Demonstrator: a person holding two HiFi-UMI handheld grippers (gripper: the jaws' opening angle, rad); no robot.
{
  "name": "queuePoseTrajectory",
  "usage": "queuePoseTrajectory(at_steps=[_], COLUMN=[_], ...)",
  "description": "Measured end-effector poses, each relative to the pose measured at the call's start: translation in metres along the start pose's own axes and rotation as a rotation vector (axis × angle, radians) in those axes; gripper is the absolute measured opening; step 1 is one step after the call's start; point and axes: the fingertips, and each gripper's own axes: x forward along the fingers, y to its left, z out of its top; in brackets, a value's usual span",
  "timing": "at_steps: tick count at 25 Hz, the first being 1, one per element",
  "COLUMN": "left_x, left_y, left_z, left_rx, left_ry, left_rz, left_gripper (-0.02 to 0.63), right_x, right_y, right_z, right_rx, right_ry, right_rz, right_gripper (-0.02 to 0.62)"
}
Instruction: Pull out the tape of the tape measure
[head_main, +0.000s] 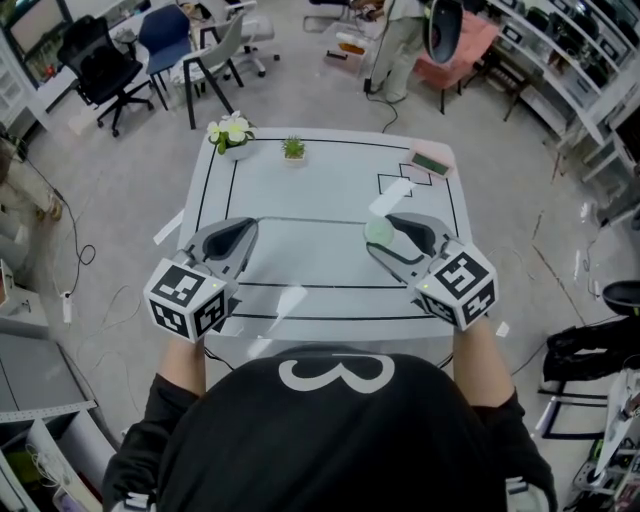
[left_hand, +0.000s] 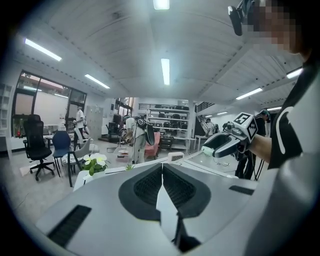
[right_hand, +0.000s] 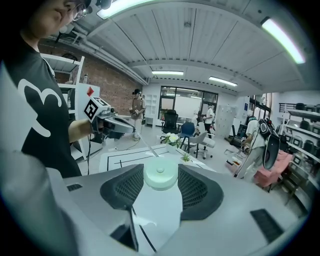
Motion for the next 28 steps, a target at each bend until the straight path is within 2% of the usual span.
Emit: queuePoseTrajectory(at_steps=[14, 28], left_x=[-0.019, -0.022], left_y=[0.025, 0.052], left_z=[-0.005, -0.018], left_rx=[0.004, -0.008], left_ry=[0.0, 0.033], left_rz=[0.085, 0.151], left_gripper=[0.008, 0.008], right_x=[-0.001, -0.003], right_y=[-0.008, -0.031], right_z=[-0.009, -0.034], right_rx=[0.019, 0.066], right_ry=[0.017, 0.042], right_rz=[-0.023, -0.062], right_gripper=[0.224, 0.224])
